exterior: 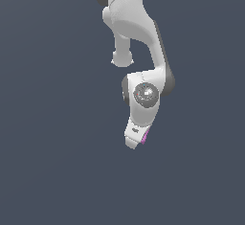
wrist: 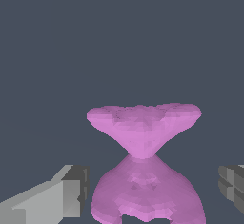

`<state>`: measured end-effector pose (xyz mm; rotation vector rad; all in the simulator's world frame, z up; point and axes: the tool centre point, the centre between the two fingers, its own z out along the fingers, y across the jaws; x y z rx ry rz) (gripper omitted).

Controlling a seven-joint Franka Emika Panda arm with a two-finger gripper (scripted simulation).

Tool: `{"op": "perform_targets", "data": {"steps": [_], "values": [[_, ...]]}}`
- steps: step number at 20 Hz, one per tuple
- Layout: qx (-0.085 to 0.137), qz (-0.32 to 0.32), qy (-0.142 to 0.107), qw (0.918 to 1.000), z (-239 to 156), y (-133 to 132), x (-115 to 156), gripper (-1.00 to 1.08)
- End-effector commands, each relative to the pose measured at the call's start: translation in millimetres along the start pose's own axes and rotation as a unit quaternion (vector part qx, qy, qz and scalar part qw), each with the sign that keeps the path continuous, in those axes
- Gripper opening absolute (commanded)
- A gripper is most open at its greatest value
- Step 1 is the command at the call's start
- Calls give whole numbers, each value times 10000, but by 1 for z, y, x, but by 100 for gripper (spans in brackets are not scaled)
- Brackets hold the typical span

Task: Pick up the object and move it to a goal position.

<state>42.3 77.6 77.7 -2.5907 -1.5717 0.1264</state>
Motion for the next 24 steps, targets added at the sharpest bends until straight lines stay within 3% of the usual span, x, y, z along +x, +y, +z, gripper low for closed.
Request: {"op": "perform_targets", "data": {"steps": [1,11,20,21,24], "values": [[27,-171,2,9999,3,0,3,108],[54,-327,5,9994,7,0,5,108],[57,-351,6,9994,35,-1,5,108],[57,-351,6,9994,35,-1,5,-100],[57,-351,6,9994,35,-1,5,-100]]}}
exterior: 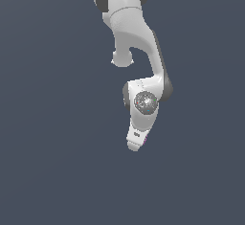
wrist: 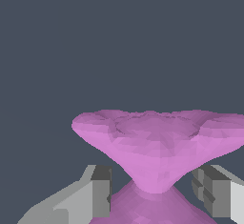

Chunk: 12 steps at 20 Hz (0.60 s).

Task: Pick up the object and move it to a goal position.

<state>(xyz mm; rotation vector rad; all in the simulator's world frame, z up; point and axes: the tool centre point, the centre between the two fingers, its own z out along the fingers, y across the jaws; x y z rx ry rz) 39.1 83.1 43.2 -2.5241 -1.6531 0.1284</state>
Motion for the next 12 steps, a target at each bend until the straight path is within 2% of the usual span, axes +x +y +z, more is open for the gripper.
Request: {"op": "perform_targets", "data": {"steps": [1,12], "values": [[0,-5,3,10000,1,0,1,-100],[-6,3,1,10000,0,-3,0,-100]]}}
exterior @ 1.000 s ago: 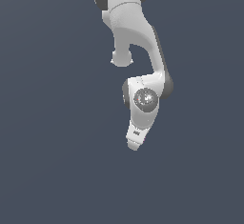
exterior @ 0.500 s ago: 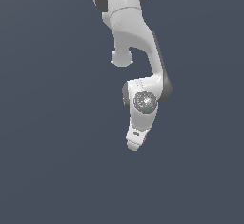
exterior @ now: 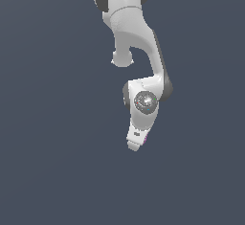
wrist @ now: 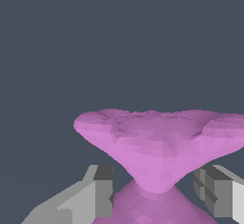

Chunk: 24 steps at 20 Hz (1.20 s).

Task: Pick up the object and move it to a goal position.

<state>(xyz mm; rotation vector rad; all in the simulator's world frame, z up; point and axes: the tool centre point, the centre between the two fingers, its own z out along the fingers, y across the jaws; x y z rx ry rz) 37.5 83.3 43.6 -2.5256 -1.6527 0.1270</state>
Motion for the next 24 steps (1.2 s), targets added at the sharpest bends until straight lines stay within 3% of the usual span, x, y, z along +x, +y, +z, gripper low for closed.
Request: {"op": "perform_targets", "data": {"steps": [1,11,24], "values": [[1,0,0,10000,0,-3,0,-100],[1,-1,-3,10000,3,-39,-1,-100],[2,-4,-7,10000,11,-127,-2,-100]]}}
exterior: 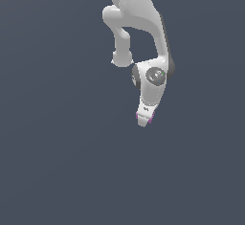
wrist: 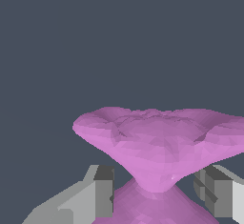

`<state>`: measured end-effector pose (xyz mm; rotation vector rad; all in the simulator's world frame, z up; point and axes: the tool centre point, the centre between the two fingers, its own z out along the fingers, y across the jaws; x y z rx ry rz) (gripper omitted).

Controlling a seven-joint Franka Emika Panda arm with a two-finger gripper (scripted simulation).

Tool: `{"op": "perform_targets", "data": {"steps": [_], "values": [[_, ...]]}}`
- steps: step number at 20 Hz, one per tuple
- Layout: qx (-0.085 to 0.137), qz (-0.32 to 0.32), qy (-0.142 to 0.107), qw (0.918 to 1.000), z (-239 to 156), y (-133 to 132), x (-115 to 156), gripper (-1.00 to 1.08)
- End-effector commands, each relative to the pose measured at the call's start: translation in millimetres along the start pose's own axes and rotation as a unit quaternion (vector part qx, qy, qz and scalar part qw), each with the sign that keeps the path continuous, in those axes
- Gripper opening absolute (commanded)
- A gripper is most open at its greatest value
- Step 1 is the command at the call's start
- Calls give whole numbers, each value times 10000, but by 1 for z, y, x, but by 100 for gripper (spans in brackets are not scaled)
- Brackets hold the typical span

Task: Pick up the object and move it to a goal position.

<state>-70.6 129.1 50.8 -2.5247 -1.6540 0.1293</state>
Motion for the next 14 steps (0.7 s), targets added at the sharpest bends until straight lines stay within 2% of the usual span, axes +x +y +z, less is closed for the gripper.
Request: {"op": "perform_targets", "data": {"steps": [1,8,14], "values": [[-2,1,0,10000,1,-16,0,-100],[0,-2,2,10000,4,-46,1,-100],[1,-3,4,10000,4,-54,2,-100]]}}
